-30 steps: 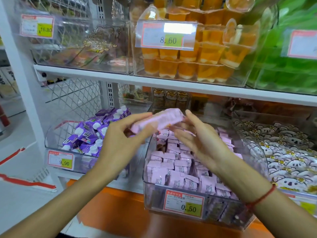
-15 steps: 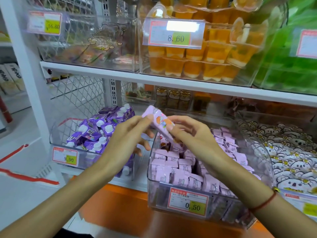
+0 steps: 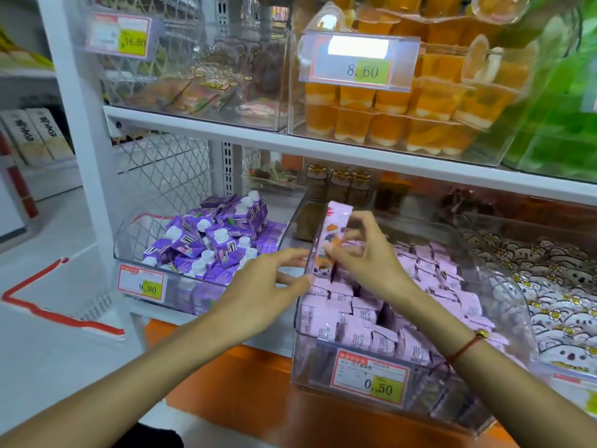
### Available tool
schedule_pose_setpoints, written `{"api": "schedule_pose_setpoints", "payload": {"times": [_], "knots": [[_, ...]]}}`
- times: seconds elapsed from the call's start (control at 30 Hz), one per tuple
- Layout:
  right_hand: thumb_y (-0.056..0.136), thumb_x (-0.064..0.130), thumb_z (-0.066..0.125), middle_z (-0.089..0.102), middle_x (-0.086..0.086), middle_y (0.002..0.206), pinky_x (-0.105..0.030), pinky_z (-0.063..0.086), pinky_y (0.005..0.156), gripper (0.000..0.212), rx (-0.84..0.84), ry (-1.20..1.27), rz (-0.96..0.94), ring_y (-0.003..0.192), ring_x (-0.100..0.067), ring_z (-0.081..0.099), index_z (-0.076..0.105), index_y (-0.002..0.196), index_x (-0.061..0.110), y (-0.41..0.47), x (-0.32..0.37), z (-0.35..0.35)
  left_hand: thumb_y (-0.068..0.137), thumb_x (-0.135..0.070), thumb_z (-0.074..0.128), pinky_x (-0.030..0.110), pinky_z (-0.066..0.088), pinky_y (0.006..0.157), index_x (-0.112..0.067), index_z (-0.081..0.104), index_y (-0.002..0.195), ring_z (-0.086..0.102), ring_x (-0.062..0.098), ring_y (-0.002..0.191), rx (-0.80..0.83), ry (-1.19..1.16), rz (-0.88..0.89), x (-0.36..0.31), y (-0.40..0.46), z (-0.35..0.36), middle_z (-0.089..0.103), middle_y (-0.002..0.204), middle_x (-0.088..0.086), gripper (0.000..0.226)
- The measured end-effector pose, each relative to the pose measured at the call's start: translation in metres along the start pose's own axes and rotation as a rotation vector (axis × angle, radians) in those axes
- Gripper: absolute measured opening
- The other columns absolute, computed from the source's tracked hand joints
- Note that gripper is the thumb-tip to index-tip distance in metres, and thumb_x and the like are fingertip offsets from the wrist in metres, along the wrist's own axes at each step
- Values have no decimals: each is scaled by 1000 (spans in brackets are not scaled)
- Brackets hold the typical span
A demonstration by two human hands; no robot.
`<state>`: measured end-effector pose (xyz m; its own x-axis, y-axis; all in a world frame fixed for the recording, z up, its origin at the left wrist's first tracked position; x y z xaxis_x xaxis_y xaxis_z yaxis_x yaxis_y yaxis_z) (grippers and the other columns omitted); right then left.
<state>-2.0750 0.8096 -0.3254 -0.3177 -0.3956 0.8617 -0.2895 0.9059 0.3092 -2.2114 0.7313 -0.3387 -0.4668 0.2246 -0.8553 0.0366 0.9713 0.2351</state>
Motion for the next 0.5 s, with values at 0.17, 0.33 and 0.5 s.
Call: {"api": "schedule_pose_setpoints", "payload": {"times": [0.17,0.33,0.5], "knots": [[73,27,79,50,6,98,-25,42,69,47,24,-525,-84,88,-12,54,46,106,25,2,-12,5,87,-24,65,43,56,80,-28,58,121,67,8,84,17,-42,-30,4,-1,0,63,119,-10,35],[69,30,81,60,4,95,-37,50,67,45,37,-604,-248,84,-15,56,50,101,28,0,3,10,86,-25,65,36,58,74,-40,60,109,66,-2,78,8,-70,7,2,-1,-2,64,105,-25,27],[88,39,61,59,2,93,-37,48,76,19,135,-703,-180,93,-17,54,71,89,22,4,-9,13,90,-22,62,32,52,89,-70,54,73,63,-10,88,-40,4,6,-2,-2,-3,58,85,-48,51]]}}
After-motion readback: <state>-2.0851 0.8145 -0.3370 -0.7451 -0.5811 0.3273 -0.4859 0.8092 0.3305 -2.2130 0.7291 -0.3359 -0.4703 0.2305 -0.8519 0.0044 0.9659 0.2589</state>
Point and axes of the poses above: each hand's wrist, its own y-axis towards the middle knuckle, its own z-axis out of the palm, x = y × z, the point moved 8 cm from there along y, towards the middle knuckle
